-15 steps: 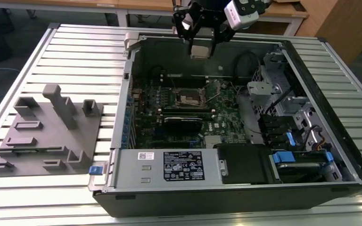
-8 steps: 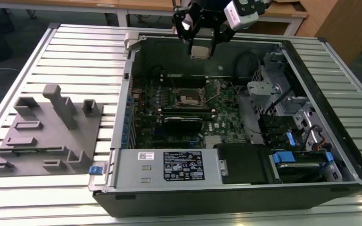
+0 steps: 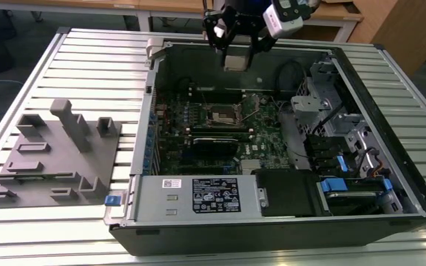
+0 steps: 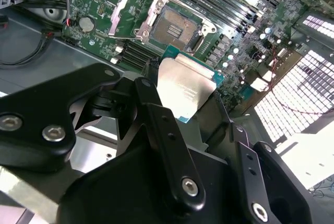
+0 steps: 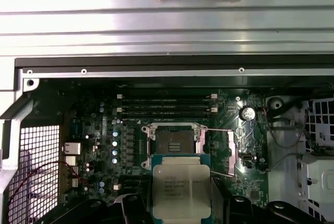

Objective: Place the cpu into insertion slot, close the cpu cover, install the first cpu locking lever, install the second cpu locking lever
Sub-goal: 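Place the cpu into insertion slot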

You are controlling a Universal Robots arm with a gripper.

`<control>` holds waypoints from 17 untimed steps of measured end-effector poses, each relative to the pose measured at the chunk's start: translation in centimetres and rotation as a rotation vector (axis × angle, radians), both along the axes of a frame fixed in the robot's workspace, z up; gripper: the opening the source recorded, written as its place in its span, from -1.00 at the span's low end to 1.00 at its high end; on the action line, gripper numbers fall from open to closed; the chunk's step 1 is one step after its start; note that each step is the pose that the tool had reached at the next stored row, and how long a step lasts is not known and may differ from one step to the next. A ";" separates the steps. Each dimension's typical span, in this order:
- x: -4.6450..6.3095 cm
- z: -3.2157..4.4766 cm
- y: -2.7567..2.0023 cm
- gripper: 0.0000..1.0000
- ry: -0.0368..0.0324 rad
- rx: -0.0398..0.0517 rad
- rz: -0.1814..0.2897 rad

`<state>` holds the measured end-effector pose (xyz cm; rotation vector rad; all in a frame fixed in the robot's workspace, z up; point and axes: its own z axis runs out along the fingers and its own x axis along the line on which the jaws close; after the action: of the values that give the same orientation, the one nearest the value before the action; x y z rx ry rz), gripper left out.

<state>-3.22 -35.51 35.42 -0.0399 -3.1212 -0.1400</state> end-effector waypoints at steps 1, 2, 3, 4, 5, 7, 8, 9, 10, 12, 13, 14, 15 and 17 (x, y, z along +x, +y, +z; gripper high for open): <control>0.0 -0.14 0.00 0.08 0.0000 -0.0002 0.000; 0.0 -0.29 0.00 0.08 0.0000 -0.0003 0.000; 0.0 -0.45 0.00 0.08 0.0000 -0.0003 0.000; 0.0 -0.61 0.00 0.08 0.0000 -0.0004 0.000; 0.0 -0.76 0.00 0.08 0.0000 -0.0006 0.000; 0.0 -0.98 0.00 0.08 0.0000 -0.0022 0.000; -0.1 -1.07 0.00 0.08 0.0000 -0.0035 0.000; -0.1 -1.16 0.00 0.08 0.0000 -0.0049 0.000; -0.1 -1.25 0.00 0.08 0.0000 -0.0062 0.000; -0.1 -1.42 0.00 0.08 0.0001 -0.0078 0.000; -0.1 -1.45 0.00 0.08 0.0000 -0.0083 0.000; -0.1 -1.47 0.00 0.08 0.0001 -0.0089 0.000; -0.1 -1.48 0.00 0.08 0.0001 -0.0093 0.000; -0.1 -1.53 0.00 0.08 0.0000 -0.0125 0.000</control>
<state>-3.30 -35.52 33.90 -0.0401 -3.1222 -0.1205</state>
